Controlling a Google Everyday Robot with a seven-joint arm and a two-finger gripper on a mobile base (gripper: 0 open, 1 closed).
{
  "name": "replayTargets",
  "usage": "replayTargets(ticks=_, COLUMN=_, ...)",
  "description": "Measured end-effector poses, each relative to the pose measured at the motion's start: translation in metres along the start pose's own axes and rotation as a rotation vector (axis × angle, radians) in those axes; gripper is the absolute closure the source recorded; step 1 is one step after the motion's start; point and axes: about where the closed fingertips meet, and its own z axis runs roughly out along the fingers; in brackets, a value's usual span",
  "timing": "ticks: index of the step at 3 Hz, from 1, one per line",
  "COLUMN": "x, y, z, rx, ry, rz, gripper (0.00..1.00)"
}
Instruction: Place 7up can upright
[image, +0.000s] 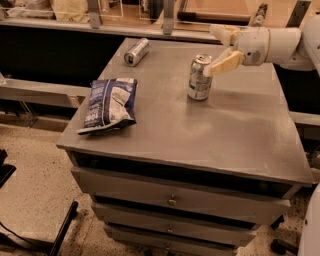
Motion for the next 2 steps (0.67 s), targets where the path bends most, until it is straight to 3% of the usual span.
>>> replayTargets(ticks=1, x=-0.0025, y=-0.0016, z=-0.0152, rx=-0.005, ry=0.047, rz=-0.013, gripper=0.00)
replayTargets(ticks=2, x=-0.0025, y=-0.0016, z=-0.0151, rx=-0.005, ry=0.047, rz=-0.013, gripper=0.00)
